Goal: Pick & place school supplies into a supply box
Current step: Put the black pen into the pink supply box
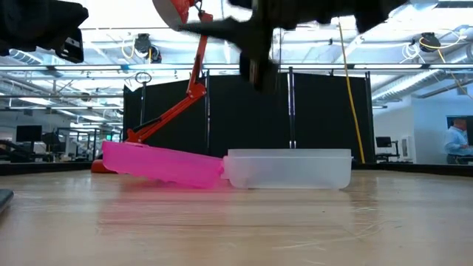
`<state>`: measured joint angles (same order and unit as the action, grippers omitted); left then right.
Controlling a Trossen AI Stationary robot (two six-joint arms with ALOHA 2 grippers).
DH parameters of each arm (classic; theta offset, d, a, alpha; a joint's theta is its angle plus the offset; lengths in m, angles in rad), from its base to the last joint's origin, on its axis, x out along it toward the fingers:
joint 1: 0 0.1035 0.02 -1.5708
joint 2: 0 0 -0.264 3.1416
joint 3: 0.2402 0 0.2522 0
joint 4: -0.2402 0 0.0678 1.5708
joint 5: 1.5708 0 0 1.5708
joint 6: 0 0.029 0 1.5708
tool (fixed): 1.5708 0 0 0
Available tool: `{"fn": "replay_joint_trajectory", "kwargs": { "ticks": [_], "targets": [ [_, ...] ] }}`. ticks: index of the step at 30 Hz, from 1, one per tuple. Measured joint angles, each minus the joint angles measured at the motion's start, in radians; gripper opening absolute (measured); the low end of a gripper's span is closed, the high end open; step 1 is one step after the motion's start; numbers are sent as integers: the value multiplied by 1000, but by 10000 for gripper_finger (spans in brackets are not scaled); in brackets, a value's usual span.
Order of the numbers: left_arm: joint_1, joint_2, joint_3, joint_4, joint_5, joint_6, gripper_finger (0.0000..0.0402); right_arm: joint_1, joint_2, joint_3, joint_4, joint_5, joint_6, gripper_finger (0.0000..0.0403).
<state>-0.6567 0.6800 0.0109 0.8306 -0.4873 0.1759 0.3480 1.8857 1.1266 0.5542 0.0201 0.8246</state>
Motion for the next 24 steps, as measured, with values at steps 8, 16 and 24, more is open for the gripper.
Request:
{"fn": "replay_joint_trajectory", "kwargs": {
  "ticks": [8, 16, 24],
  "targets": [
    [0, 0, 0, -122, 80, -68, 37, 52, 72, 419, -562, 9, -170, 85],
    [0, 0, 0, -119, 90, -96, 37, 125, 282, 893, -917, 187, -258, 45],
    [0, 0, 0, -124, 84, -70, 37, 105, 488, 1103, -1090, 159, -168, 6]
  ]
}}
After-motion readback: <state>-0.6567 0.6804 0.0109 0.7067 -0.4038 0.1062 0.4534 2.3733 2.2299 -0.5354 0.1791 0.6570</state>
